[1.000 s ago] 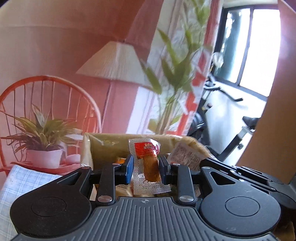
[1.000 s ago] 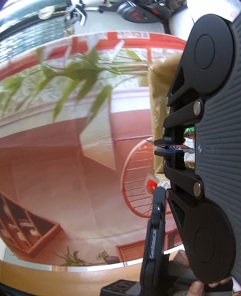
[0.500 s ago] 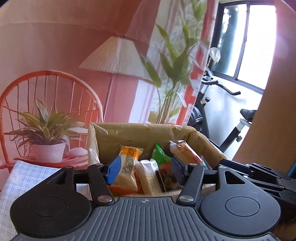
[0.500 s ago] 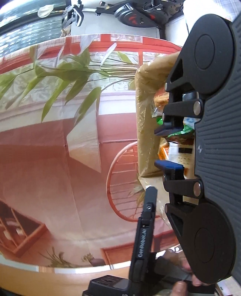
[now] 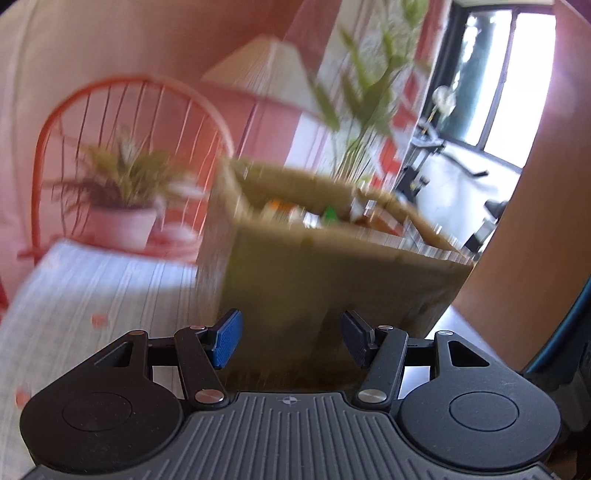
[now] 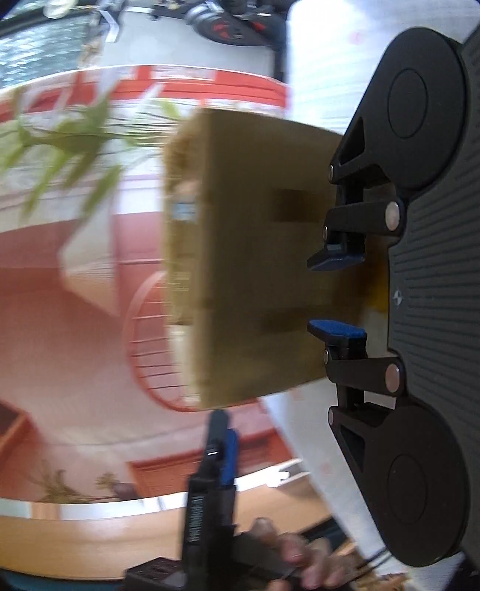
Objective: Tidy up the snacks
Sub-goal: 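Lower both open tools back to the remaining snacks beside the box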
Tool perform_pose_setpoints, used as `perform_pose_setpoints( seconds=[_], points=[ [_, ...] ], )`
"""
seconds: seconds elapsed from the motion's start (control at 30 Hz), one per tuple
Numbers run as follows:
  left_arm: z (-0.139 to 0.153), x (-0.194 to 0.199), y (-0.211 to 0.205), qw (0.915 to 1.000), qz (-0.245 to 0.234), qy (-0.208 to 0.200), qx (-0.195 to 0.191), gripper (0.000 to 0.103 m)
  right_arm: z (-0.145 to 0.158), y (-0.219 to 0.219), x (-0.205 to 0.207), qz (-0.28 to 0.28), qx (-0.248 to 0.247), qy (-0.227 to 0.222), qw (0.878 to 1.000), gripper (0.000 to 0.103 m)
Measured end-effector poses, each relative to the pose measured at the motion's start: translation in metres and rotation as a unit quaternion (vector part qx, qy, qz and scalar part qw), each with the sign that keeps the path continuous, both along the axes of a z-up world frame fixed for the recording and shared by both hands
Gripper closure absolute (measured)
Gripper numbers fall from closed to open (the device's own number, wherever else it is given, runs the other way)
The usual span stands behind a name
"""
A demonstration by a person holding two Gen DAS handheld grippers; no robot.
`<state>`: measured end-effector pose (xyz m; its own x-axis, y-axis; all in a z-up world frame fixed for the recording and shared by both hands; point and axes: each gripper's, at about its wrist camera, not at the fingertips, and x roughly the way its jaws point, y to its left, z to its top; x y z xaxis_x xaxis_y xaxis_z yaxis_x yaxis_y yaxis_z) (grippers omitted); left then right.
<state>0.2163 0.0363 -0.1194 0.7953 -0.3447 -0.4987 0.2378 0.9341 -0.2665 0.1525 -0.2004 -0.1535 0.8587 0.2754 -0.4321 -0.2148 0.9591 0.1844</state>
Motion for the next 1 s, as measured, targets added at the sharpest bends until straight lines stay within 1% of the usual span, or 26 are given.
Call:
perform_pose_setpoints(
  seconds=[0.07, 0.1, 0.13, 0.23, 0.27, 0.33, 0.4, 0.5, 0.57, 0.77, 0.8, 0.83, 0.93, 1.0],
  points=[
    [-0.014, 0.000, -0.002, 0.9999, 0.003, 0.017, 0.003, 0.041, -0.020, 0.003, -0.004, 0.011, -0.015, 0.027, 0.999, 0.067],
    [-0.020, 0.000, -0.002, 0.9997, 0.002, 0.025, 0.003, 0.041, -0.031, 0.003, -0.006, 0.016, -0.021, 0.043, 0.999, 0.063],
    [-0.026, 0.000, -0.003, 0.9995, 0.003, 0.031, 0.003, 0.041, -0.040, 0.004, -0.008, 0.020, -0.024, 0.056, 0.998, 0.060],
    [-0.039, -0.001, -0.004, 0.9988, 0.002, 0.048, 0.002, 0.041, -0.062, 0.002, -0.011, 0.030, -0.028, 0.097, 0.994, 0.059],
    [-0.043, -0.002, -0.004, 0.9986, 0.003, 0.053, 0.002, 0.041, -0.067, 0.003, -0.011, 0.034, -0.030, 0.105, 0.993, 0.058],
    [-0.050, -0.003, -0.005, 0.9981, 0.003, 0.062, 0.003, 0.041, -0.074, 0.005, -0.013, 0.044, -0.035, 0.115, 0.992, 0.049],
    [-0.054, -0.005, -0.004, 0.9976, 0.004, 0.070, 0.003, 0.041, -0.079, 0.008, -0.016, 0.059, -0.041, 0.117, 0.991, 0.045],
    [-0.060, -0.007, -0.003, 0.9968, 0.005, 0.080, 0.004, 0.041, -0.084, 0.015, -0.016, 0.074, -0.057, 0.122, 0.988, 0.045],
    [-0.062, -0.007, -0.002, 0.9964, 0.006, 0.085, 0.005, 0.041, -0.087, 0.016, -0.015, 0.078, -0.058, 0.127, 0.987, 0.045],
    [-0.065, -0.006, -0.003, 0.9952, 0.004, 0.098, 0.005, 0.041, -0.091, 0.022, -0.009, 0.070, -0.069, 0.124, 0.987, 0.046],
    [-0.066, -0.005, -0.003, 0.9950, 0.004, 0.100, 0.006, 0.041, -0.091, 0.023, -0.009, 0.067, -0.073, 0.122, 0.988, 0.047],
    [-0.067, -0.005, -0.004, 0.9948, 0.003, 0.101, 0.006, 0.041, -0.092, 0.022, -0.008, 0.063, -0.077, 0.120, 0.988, 0.053],
    [-0.069, -0.005, -0.007, 0.9943, 0.000, 0.106, 0.008, 0.041, -0.093, 0.015, -0.005, 0.044, -0.077, 0.118, 0.989, 0.055],
    [-0.071, -0.004, -0.009, 0.9939, -0.003, 0.110, 0.009, 0.041, -0.093, 0.004, -0.002, 0.019, -0.069, 0.116, 0.991, 0.061]
  ],
)
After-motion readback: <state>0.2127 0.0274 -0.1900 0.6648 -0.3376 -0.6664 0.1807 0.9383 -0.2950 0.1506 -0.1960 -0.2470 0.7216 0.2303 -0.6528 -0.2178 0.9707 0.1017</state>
